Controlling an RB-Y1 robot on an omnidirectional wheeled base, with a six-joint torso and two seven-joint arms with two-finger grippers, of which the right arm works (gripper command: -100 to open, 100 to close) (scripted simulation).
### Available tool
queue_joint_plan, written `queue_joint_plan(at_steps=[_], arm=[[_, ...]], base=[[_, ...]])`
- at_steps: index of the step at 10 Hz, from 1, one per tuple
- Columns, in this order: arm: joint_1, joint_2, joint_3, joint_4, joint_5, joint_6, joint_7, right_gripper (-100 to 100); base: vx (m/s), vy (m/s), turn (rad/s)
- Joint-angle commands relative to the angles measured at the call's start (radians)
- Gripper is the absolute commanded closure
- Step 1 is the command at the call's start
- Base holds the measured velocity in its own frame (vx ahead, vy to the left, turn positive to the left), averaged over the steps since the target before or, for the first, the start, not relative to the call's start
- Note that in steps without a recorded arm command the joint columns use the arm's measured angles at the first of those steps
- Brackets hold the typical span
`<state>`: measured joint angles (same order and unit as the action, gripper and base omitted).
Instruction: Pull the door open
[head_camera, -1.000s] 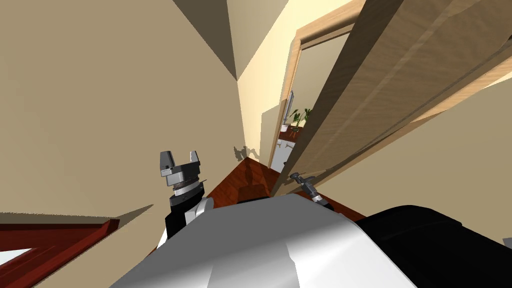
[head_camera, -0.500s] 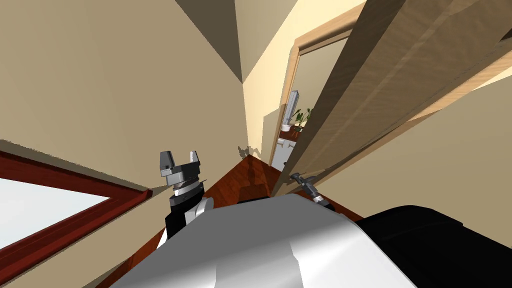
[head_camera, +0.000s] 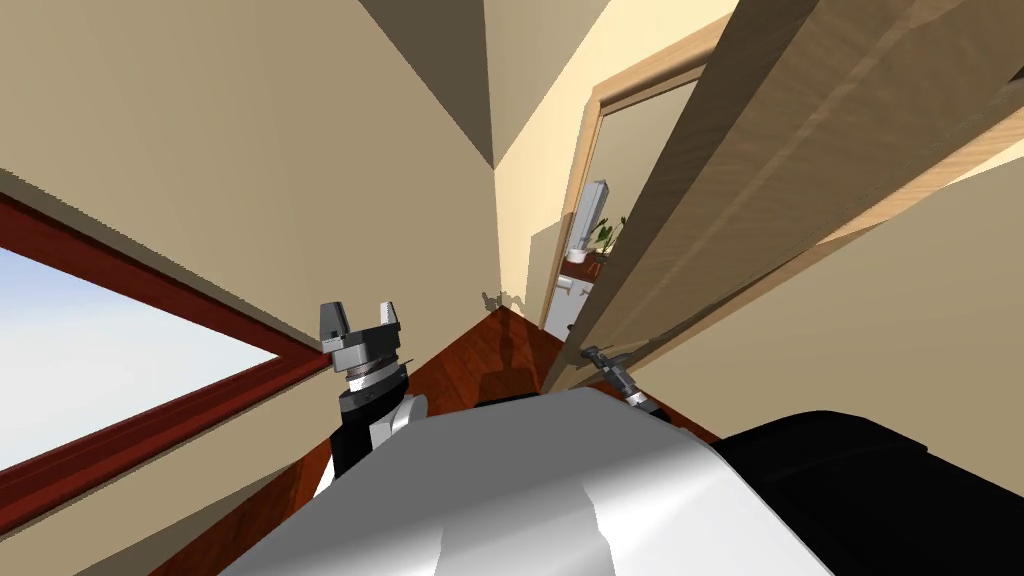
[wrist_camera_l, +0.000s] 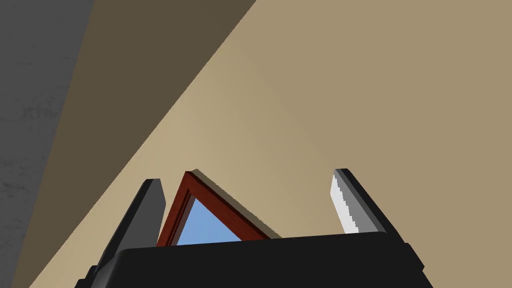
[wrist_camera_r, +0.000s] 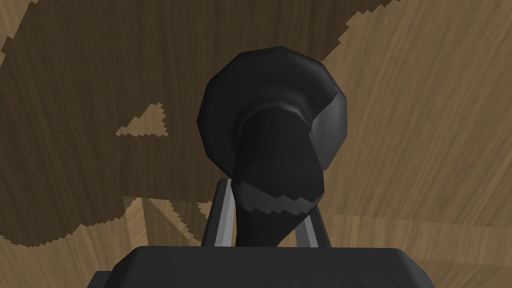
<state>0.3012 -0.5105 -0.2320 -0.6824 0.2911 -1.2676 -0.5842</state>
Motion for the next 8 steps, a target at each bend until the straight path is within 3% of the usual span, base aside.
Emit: queue_joint_plan(at_steps=[1, 8], arm=[[-0.002, -0.005, -0.006, 0.014, 0.004, -0.013, 0.0, 100], [-0.013, -0.017, -0.027, 0.061, 0.026, -0.06, -0.006, 100]], base=[[-0.211, -0.084, 0.14], [-0.204, -0.066, 0.155]])
